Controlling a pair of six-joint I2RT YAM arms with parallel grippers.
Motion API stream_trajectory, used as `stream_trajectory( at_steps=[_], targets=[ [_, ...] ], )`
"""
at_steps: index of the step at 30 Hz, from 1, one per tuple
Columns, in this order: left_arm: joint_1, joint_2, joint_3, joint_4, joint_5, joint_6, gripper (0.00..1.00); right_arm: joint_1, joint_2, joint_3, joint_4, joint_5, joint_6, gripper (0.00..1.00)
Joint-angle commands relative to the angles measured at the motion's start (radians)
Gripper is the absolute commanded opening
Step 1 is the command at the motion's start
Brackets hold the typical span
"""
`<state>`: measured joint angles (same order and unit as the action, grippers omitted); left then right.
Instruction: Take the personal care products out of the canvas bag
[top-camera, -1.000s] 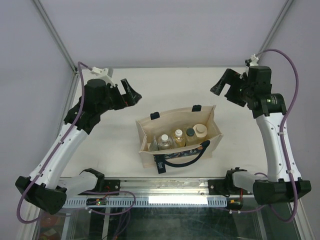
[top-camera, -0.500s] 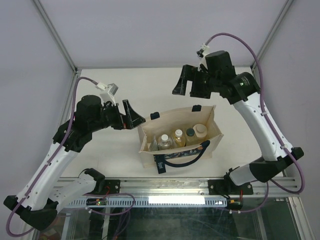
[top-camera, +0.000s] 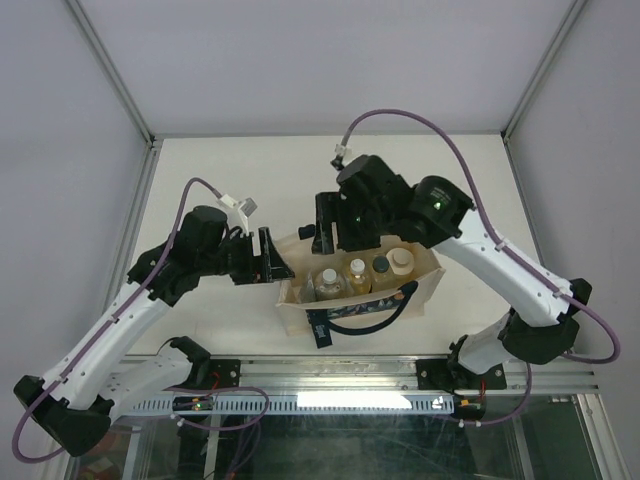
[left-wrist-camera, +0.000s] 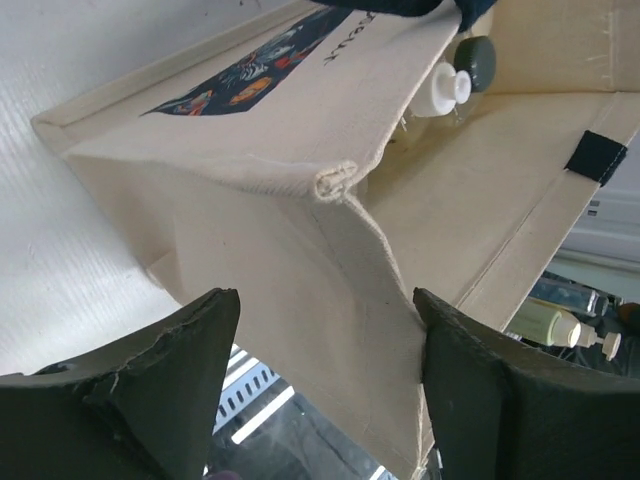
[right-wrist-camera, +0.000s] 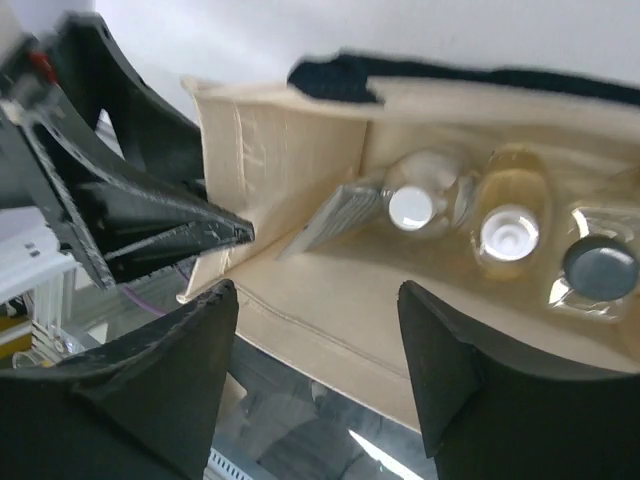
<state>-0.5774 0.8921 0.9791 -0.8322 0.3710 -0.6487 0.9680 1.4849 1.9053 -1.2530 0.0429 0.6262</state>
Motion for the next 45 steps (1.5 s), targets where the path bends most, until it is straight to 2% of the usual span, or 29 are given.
stream_trajectory(
  at_steps=[1,3,11,14,17,21,31,37,40,45],
  targets=[
    [-0.007,-0.041,-0.024,0.003,0.043,-0.045,0.66,0.097,-0.001,-0.082,0.052,0.099,0.152,0.65],
    [-0.007,-0.053,-0.045,0.0,0.044,-0.074,0.61,0.122,0.01,-0.127,0.079,0.121,0.209,0.6],
    [-0.007,-0.112,-0.108,0.008,0.044,-0.133,0.51,0.206,0.101,-0.186,0.112,0.237,0.372,0.57],
    [-0.007,-0.122,-0.114,0.008,0.037,-0.141,0.41,0.227,0.153,-0.172,0.08,0.281,0.41,0.56],
    [-0.007,-0.136,-0.14,0.025,0.044,-0.162,0.35,0.24,0.193,-0.149,0.045,0.327,0.454,0.45],
    [-0.007,-0.153,-0.19,0.049,0.077,-0.197,0.27,0.252,0.228,-0.153,0.019,0.338,0.523,0.43],
    [-0.007,-0.156,-0.183,0.058,0.085,-0.183,0.24,0.259,0.31,-0.16,-0.039,0.365,0.634,0.42],
    [-0.006,-0.156,-0.177,0.063,0.07,-0.181,0.24,0.273,0.376,-0.088,-0.102,0.38,0.665,0.41],
    [-0.006,-0.159,-0.17,0.07,0.063,-0.181,0.25,0.278,0.385,-0.084,-0.114,0.39,0.669,0.31],
    [-0.007,-0.156,-0.171,0.087,0.068,-0.177,0.25,0.278,0.365,-0.043,-0.119,0.39,0.646,0.07]
  ],
)
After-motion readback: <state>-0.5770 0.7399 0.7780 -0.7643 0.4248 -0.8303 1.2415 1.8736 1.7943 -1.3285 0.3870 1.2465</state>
